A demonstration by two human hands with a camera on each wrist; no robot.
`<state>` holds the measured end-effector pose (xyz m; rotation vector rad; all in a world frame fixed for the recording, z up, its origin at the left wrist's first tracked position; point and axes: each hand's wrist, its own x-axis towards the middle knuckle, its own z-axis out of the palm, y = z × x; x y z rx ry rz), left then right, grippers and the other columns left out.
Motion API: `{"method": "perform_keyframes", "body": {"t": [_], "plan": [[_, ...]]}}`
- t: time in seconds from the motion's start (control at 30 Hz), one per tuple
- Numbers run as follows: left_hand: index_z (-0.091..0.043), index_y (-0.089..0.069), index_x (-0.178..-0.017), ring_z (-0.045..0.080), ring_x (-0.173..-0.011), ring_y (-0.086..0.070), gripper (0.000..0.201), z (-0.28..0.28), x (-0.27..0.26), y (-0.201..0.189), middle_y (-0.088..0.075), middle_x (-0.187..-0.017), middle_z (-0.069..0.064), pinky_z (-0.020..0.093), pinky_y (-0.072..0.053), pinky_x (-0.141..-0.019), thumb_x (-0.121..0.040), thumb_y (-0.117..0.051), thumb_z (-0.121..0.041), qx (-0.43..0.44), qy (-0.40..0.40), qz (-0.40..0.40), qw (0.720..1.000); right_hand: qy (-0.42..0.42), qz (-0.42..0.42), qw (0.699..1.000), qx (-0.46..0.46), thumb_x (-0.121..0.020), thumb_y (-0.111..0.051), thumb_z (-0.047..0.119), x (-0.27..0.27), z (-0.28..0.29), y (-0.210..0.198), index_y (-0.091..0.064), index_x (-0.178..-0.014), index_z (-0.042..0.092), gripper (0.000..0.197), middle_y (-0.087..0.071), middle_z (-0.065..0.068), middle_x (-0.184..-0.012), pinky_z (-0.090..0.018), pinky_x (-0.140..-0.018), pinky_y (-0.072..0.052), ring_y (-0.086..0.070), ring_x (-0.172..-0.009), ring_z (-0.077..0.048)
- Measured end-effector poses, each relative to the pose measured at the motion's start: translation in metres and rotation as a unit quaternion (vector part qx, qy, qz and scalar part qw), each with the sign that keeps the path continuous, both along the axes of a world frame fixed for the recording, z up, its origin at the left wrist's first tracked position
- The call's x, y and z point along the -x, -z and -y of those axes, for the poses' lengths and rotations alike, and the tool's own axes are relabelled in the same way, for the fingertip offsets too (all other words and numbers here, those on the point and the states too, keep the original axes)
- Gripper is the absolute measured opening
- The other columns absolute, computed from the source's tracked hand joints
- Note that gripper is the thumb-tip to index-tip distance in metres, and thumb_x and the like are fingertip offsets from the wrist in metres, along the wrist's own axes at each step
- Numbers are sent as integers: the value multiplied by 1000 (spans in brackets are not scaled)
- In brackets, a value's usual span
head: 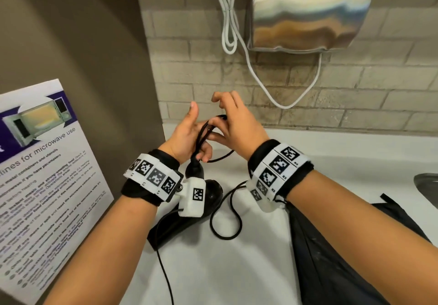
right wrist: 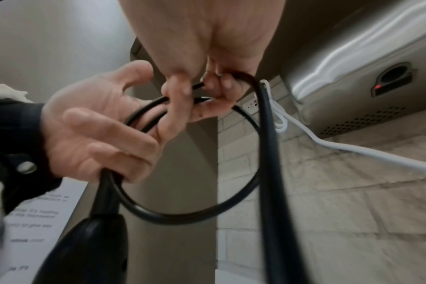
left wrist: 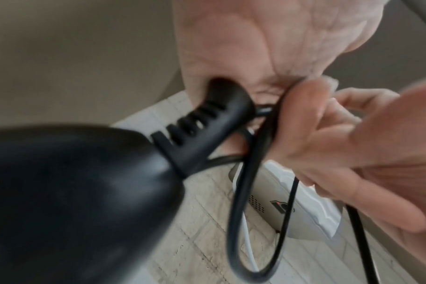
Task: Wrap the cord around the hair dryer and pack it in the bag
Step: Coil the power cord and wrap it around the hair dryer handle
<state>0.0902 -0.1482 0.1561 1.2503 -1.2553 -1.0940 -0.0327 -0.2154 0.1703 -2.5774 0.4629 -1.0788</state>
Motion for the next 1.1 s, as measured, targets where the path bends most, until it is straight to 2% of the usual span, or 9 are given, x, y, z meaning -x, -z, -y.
{"method": "perform_keyframes", "body": {"t": [0.07,0.17,0.3,0.47,0.57,0.63,0.8,1.03,1.1], "plan": [[-14,-57,-89,10,-29,-47,83,-1,3,-3,-68,-76,6,23,-13,-34,-71,-15,-84,21,11,-1,1000,4,-24,1000,-8,-90,-54,17,-2,3,-5,-49,-111,7,23,-49,-4,-102,-41,-77,-50,-54,-81,-18],[-11,-56,-88,0,-27,-38,69,-2,6,-6,-66,-63,-1,22,-6,-38,-95,2,-49,12,-22,1,1000,34,-65,997,-31,-93,-48,26,-2,10,-7,-55,-97,10,18,-62,-6,-83,-38,-71,-49,-60,-79,-24],[-10,-66,-78,2,-31,-22,49,3,0,2,-42,-43,-7,16,-11,-36,-98,-30,-36,7,-76,11,997,55,-80,992,-78,-93,-49,27,0,18,-4,-53,-78,14,20,-59,-6,-72,-37,-69,-48,-56,-71,-23],[-6,-61,-74,2,-32,-20,45,5,-6,0,-30,-42,-11,18,-10,-38,-100,-29,-25,7,-95,-17,995,32,-53,992,-112,-97,-40,23,9,17,11,-47,-82,14,18,-64,-8,-72,-31,-64,-42,-53,-62,-19],[-8,-61,-75,2,-34,-20,44,4,-10,1,-30,-43,-11,19,-10,-39,-100,-28,-24,8,-91,2,996,19,-57,995,-86,-96,-41,22,14,16,15,-54,-96,11,18,-48,2,-59,-26,-54,-34,-42,-53,-10],[-9,-60,-77,2,-34,-20,43,3,-8,1,-30,-45,-11,18,-12,-39,-100,-28,-27,11,-84,4,996,40,-55,996,-61,-96,-41,24,13,18,15,-57,-101,11,21,-43,5,-56,-27,-53,-35,-42,-54,-14],[-16,-57,-83,4,-35,-24,43,3,-3,1,-40,-52,-10,20,-19,-40,-99,-22,-35,6,-29,17,999,83,-35,996,-15,-95,-42,26,10,16,11,-57,-92,14,20,-53,-5,-65,-37,-63,-45,-55,-68,-32],[-11,-62,-69,1,-31,-19,47,5,-6,1,-34,-45,-9,15,-12,-33,-98,-29,-31,3,-56,-56,997,83,-24,996,-1,-95,-39,27,10,7,8,-54,-96,15,19,-52,-1,-64,-31,-59,-38,-49,-63,-26],[-9,-61,-70,1,-30,-20,47,4,-6,2,-31,-41,-9,16,-12,-33,-98,-29,-31,5,-57,-49,997,83,-16,996,-14,-96,-37,27,9,6,8,-51,-97,13,19,-57,-6,-67,-35,-61,-43,-53,-65,-29]]}}
